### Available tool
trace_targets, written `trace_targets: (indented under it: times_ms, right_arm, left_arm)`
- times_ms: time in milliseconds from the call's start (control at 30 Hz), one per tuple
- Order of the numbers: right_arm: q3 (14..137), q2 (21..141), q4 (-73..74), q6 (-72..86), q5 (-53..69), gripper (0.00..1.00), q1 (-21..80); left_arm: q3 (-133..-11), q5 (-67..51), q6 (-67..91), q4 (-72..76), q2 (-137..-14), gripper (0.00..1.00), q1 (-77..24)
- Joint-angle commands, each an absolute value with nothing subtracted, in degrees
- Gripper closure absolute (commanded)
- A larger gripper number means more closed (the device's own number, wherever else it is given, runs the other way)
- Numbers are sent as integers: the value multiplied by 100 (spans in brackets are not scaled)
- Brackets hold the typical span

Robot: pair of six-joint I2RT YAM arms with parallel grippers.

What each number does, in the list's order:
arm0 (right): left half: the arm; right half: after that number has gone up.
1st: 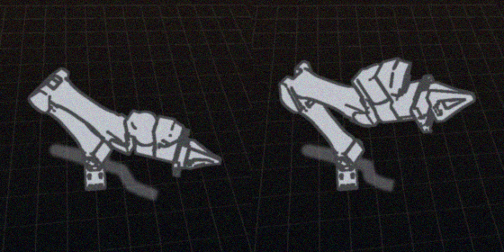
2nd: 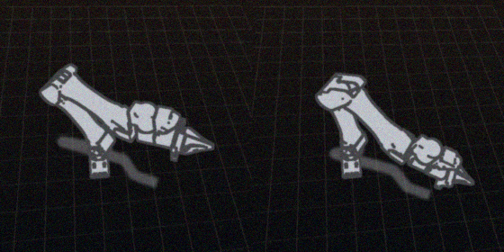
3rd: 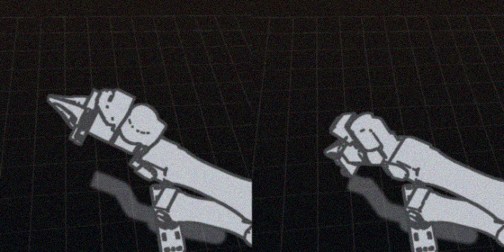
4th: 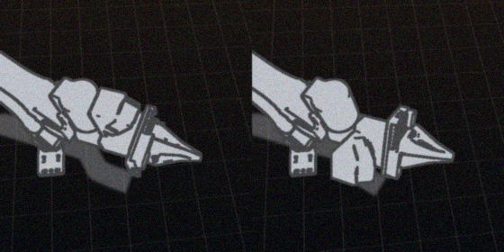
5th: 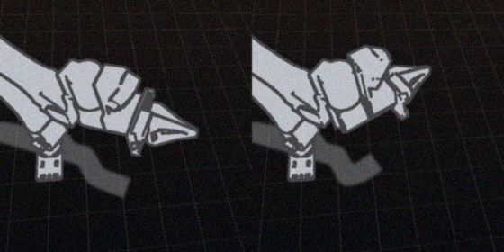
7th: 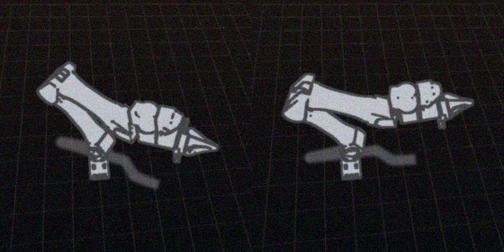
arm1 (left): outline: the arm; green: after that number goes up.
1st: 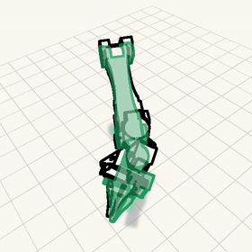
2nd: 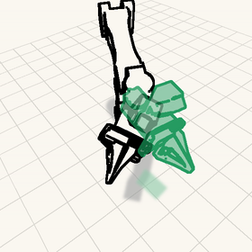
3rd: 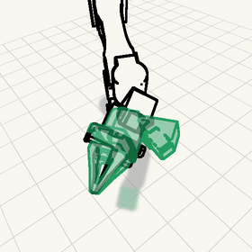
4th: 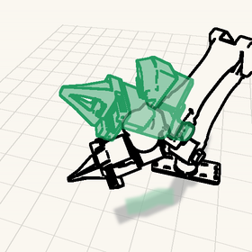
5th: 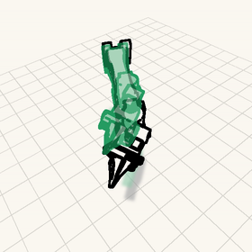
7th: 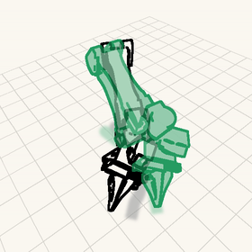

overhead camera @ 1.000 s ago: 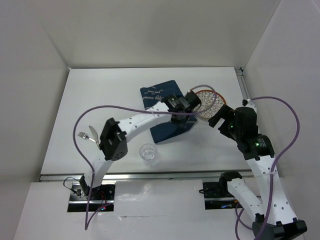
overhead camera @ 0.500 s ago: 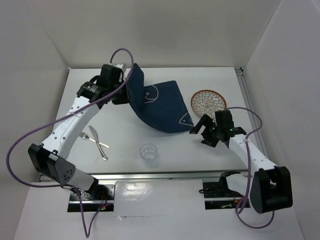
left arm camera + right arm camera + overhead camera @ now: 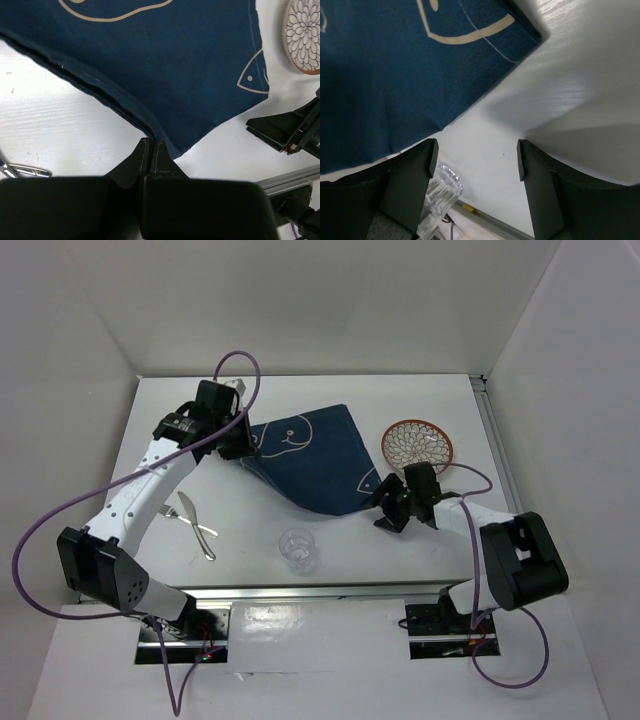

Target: Set the dinner table for one person

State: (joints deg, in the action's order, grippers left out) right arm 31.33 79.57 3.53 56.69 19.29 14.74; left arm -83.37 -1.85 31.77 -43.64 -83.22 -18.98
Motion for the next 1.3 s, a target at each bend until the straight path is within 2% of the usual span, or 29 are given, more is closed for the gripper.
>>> trace_targets:
  times_ms: [0, 133, 300, 433, 467, 500, 700, 800, 833, 967, 1033, 1100, 1267]
  right_arm:
    - [3462, 8321, -44, 5977, 1267, 26, 1713]
    - [3691, 8718, -44, 6204, 748, 29, 1767]
    - [4059, 9236, -158, 6415, 448, 41, 1767]
    - [4533, 9589, 26, 6416, 370, 76, 1898]
    - [4613, 9589, 113, 6416, 291, 94, 1994]
    - [4701, 9589, 184, 6355, 125, 100, 1995]
    - [5939, 9352, 238, 5644, -141, 100, 1925]
    - [7440, 9928, 473, 5169, 193, 100, 1609]
    - [8254, 10071, 579, 4977, 298, 100, 1556]
    - [9105, 10310, 756, 4589, 466, 100, 1477]
    - [8887, 10021, 590, 4457, 466, 100, 1477]
    - [8150, 9574, 371, 4456, 527, 100, 1477]
    - [5939, 8694, 62, 4753, 519, 100, 1678]
  left_arm:
    - [-8244, -272, 3217, -4131, -8104, 100, -1741]
    - [-8095, -430, 3156, -4069, -8042, 100, -1468]
    - [-8033, -650, 3033, -4069, -7989, 100, -1082]
    - [-8147, -782, 2927, -4069, -7989, 100, -757]
    - [-8208, -782, 2927, -4069, -7989, 100, -704]
    - [-8209, -843, 2875, -4069, -8041, 100, -651]
    - [-8674, -1151, 2874, -3929, -8621, 100, -10]
    - [-9490, -1598, 2874, -3850, -9209, 100, 360]
    - [-10136, -1913, 2874, -3850, -9698, 100, 439]
    - [-11641, -2521, 2813, -4157, -10623, 100, 930]
    - [-11786, -2522, 2865, -4219, -10687, 100, 1072]
    - [-11419, -2680, 2865, -4079, -10495, 100, 1299]
    - [-8998, -3067, 2979, -3183, -9669, 100, 1590]
